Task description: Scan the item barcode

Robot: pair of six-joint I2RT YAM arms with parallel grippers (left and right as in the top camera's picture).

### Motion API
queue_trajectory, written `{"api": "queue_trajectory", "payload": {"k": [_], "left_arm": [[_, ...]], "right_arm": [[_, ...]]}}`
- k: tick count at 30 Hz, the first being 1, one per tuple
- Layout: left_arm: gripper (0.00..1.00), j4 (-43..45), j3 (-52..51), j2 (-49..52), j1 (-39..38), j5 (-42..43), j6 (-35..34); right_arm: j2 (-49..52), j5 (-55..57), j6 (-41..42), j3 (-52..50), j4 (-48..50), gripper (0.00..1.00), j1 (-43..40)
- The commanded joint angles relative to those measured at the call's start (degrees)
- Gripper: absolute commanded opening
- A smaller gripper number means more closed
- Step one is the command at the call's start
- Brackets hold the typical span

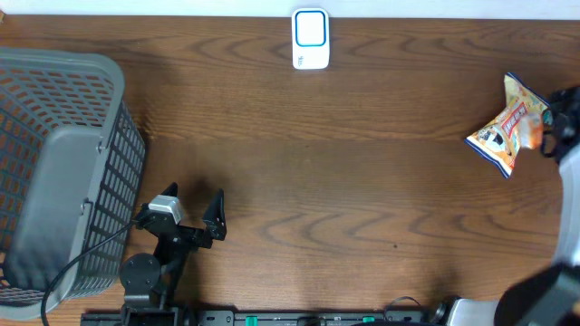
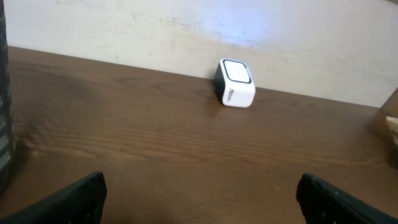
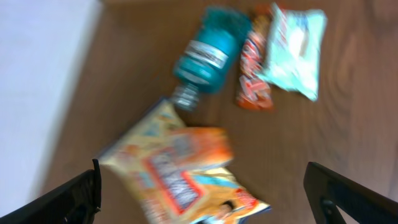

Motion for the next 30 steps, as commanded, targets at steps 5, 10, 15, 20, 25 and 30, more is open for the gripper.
{"api": "queue_trajectory", "payload": {"k": [5,10,15,20,25,30], "left_arm": [[0.98,-1.6,-1.1,-0.3,-0.2,0.2,-0.1],[0.98,-1.7,-1.1,-0.3,-0.2,0.2,-0.1],[0.98,-1.6,-1.1,-0.3,-0.2,0.2,-0.1],[0.98,-1.6,-1.1,-0.3,-0.2,0.2,-0.1],[0.98,-1.6,-1.1,-0.3,-0.2,0.2,-0.1],[0.98,-1.7,-1.1,-0.3,-0.2,0.2,-0.1]], "right_arm": [[-4.5,6.6,-5.0,0.6,-5.1,0.99,0.2],[-4.2,-3.9,-8.0,-0.1,-6.0,0.99,0.3],[-9.4,-23.1,-19.1,0.6,-4.1,0.99,0.3],[-16.7,-45.0,-28.0,0.7,-3.0,0.99,0.3],[-21.8,-69.7,-42.5,0.6,-9.8,0.99,0.6],[-27.6,-76.4,-49.1,0.6,-16.7,0.99,2.0]]}}
